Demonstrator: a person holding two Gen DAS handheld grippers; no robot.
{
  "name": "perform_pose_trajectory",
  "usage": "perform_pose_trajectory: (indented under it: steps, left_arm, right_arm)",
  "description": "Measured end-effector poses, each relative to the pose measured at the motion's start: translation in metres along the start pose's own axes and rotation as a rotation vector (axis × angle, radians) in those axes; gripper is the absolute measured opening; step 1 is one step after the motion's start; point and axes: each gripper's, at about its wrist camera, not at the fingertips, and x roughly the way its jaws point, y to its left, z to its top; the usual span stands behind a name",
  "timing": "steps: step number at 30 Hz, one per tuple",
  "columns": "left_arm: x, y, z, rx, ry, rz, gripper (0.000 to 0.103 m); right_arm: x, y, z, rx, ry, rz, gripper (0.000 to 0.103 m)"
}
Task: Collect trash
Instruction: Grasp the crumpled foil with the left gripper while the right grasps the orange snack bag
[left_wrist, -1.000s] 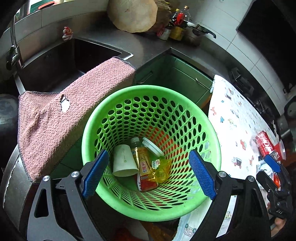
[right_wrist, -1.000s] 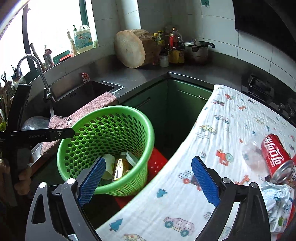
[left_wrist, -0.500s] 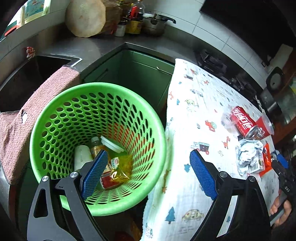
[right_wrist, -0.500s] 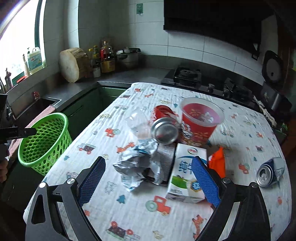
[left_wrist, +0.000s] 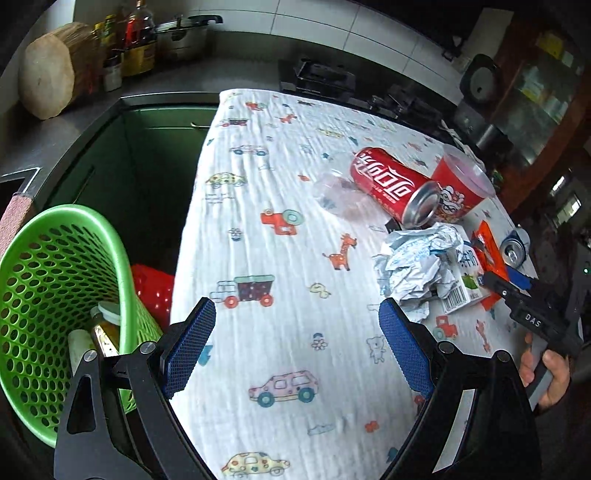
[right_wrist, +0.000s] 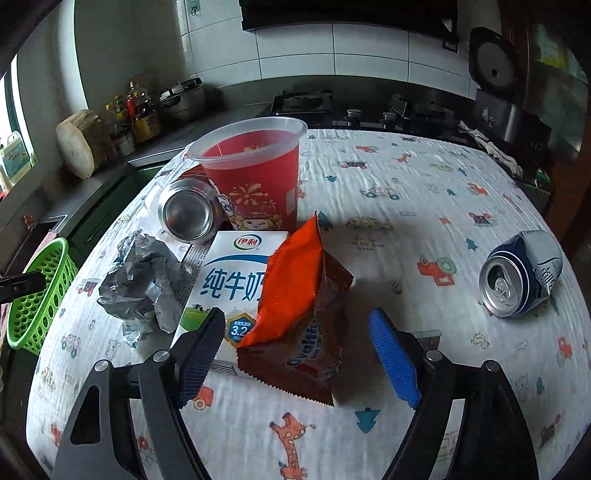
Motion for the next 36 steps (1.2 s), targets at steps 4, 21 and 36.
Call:
perform_pose_trajectory:
  steps: [4, 21, 36]
  left_arm:
    - [0.021, -0.028, 0.005, 0.071, 0.027, -0.053, 0.089]
    - [0.071, -0.079, 0.018, 0.179, 0.073, -0.076, 0.089]
    - [0.087, -0.083, 0.02, 0.174, 0.077, -0.109, 0.059]
  right_arm:
    - [0.003, -0.01, -0.001, 0.025, -0.004, 0.032, 0.068]
    - [0.003, -0.031, -0.004, 0.043, -0.022, -0.005, 0.057]
    - [0.003, -0.037, -0.004, 0.076, -0.031, 0.016, 0.04]
